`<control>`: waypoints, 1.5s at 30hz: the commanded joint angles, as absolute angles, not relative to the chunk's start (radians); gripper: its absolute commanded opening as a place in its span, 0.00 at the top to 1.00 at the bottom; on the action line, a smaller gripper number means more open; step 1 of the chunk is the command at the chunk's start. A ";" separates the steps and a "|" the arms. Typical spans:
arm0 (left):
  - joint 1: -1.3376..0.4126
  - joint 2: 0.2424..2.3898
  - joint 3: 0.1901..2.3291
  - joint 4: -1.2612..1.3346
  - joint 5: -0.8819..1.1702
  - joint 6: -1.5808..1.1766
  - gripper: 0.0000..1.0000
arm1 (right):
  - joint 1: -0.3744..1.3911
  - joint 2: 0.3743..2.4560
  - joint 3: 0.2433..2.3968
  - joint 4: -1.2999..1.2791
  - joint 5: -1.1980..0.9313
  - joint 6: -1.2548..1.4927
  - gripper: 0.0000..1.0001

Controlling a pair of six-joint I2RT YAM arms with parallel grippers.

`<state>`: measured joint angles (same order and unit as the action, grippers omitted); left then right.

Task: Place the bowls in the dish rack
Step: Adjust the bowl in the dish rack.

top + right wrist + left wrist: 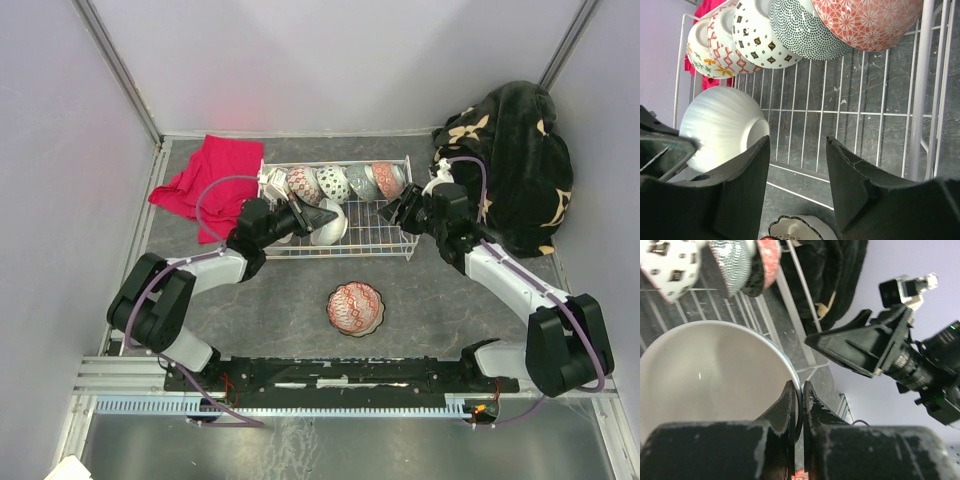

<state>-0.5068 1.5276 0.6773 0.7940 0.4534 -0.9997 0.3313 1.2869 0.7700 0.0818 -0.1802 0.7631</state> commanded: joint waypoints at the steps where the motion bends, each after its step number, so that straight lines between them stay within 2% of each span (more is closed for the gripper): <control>1: -0.502 1.559 0.668 0.763 0.445 -1.068 0.97 | 0.331 1.297 0.807 0.144 -0.211 0.774 0.44; 10: -0.488 1.573 0.675 0.687 0.410 -1.052 0.97 | 0.348 1.302 0.810 0.169 -0.244 0.788 0.44; 16: -0.488 1.582 0.658 0.734 0.414 -1.082 0.97 | 0.361 1.297 0.817 0.160 -0.238 0.778 0.44; 27: -0.487 1.612 0.613 0.931 0.438 -1.189 0.97 | 0.501 1.400 0.995 -0.154 0.038 0.605 0.46; 34: -0.487 1.644 0.602 0.997 0.442 -1.228 0.97 | 0.554 1.464 1.055 -0.208 0.094 0.570 0.46; 45: -0.477 1.651 0.613 0.791 0.426 -1.165 0.97 | 0.597 1.500 1.097 -0.244 0.128 0.544 0.46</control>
